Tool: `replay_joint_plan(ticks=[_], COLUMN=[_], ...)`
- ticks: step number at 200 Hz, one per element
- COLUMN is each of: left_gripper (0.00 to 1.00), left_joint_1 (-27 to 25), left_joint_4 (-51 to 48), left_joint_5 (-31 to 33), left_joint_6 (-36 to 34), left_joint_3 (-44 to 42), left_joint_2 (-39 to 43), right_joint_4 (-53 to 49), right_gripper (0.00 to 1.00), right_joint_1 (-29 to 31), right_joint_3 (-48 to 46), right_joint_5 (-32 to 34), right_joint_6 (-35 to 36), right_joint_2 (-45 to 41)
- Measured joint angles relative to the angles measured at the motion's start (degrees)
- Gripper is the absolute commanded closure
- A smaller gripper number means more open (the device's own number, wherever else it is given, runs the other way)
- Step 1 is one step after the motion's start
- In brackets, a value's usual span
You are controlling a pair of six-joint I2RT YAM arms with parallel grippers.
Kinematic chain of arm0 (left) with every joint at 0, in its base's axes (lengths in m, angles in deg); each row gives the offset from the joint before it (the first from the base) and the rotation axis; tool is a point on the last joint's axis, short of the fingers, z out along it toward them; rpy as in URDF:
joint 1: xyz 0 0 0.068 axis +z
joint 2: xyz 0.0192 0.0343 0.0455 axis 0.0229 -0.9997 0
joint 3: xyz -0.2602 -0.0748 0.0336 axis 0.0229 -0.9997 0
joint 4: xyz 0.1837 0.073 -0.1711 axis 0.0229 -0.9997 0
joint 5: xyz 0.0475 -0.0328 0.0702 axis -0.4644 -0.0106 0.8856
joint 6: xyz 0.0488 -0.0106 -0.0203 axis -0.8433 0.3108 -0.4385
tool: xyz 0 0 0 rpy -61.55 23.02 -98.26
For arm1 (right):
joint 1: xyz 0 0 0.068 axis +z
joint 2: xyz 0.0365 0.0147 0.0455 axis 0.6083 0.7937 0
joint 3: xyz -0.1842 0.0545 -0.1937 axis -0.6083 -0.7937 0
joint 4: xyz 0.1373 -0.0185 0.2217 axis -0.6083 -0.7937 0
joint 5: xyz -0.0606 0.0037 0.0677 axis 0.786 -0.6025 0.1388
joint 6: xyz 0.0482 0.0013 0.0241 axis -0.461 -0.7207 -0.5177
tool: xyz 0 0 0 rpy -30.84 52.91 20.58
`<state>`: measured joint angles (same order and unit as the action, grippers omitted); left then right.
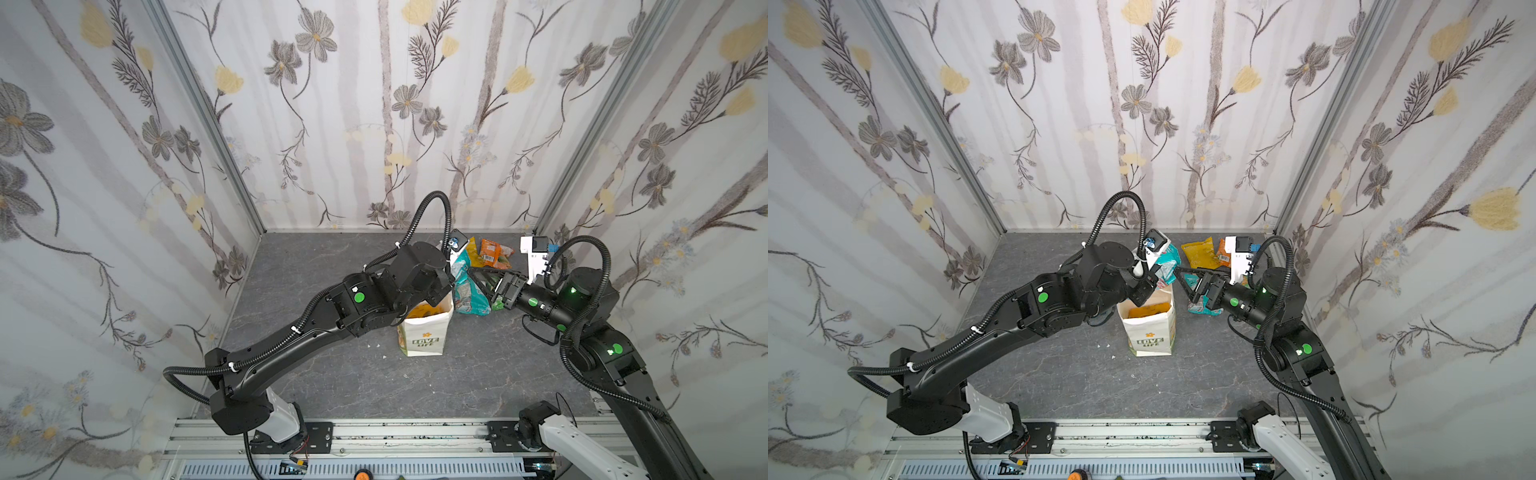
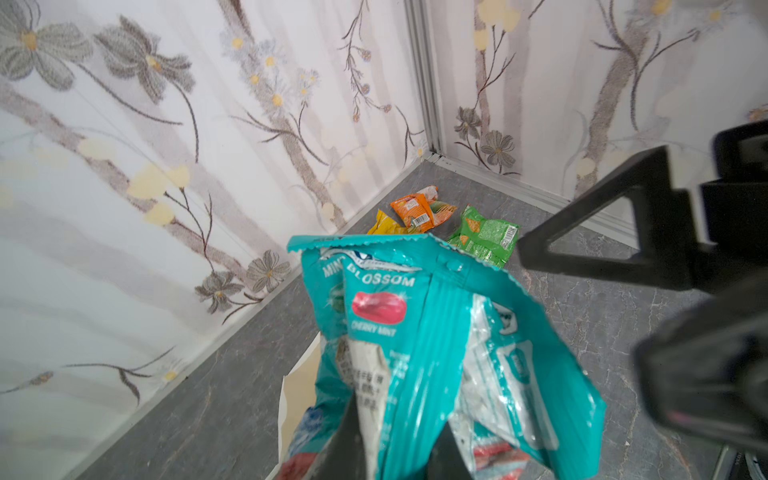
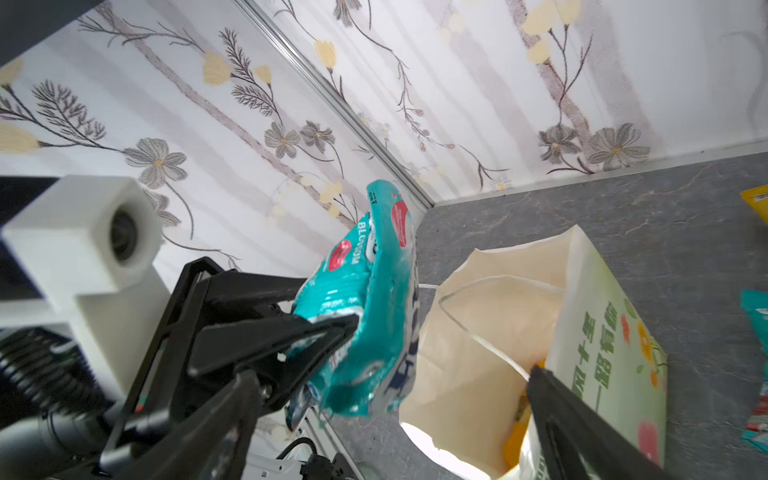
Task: Take the snacks out of the paper bag
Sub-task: 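Lift the teal bag out with the left gripper toward the right gripper, then grasp the teal bag with the right gripper while the left gripper holds it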
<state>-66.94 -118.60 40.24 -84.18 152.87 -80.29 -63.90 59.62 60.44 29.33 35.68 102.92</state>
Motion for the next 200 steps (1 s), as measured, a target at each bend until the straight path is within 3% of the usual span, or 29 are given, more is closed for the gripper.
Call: replay_joint_plan(ticks=[22, 64, 146, 167, 200], left_gripper=[1.0, 1.0, 0.98, 0.91, 0.65], left_joint_1=[-1.2, -2.05, -2.58, -2.58, -2.58], left_joint_4=[2.51, 4.66, 5.09, 5.09, 5.2], left_joint_5=[1.4, 3.04, 3.8, 3.8, 3.58], left_joint_6=[-2.47, -4.33, -3.56, -3.32, -2.86], left_joint_3=[-0.09, -0.11, -0.11, -0.11, -0.48], left_joint_2=[0.0, -0.02, 0.37, 0.59, 1.44], right_joint_4=[5.22, 12.85, 16.96, 17.33, 17.62], right_gripper=[0.08, 0.34, 0.8, 0.88, 1.0], right_joint_1=[-0.04, -0.04, -0.15, -0.22, -0.39], right_joint_3=[-2.32, -5.66, -5.75, -5.73, -5.51], right_joint_5=[-2.71, -5.95, -6.69, -6.73, -7.37], right_joint_6=[-3.85, -9.18, -11.02, -11.04, -11.04], right_joint_2=[1.22, 1.36, 1.95, 1.97, 1.95])
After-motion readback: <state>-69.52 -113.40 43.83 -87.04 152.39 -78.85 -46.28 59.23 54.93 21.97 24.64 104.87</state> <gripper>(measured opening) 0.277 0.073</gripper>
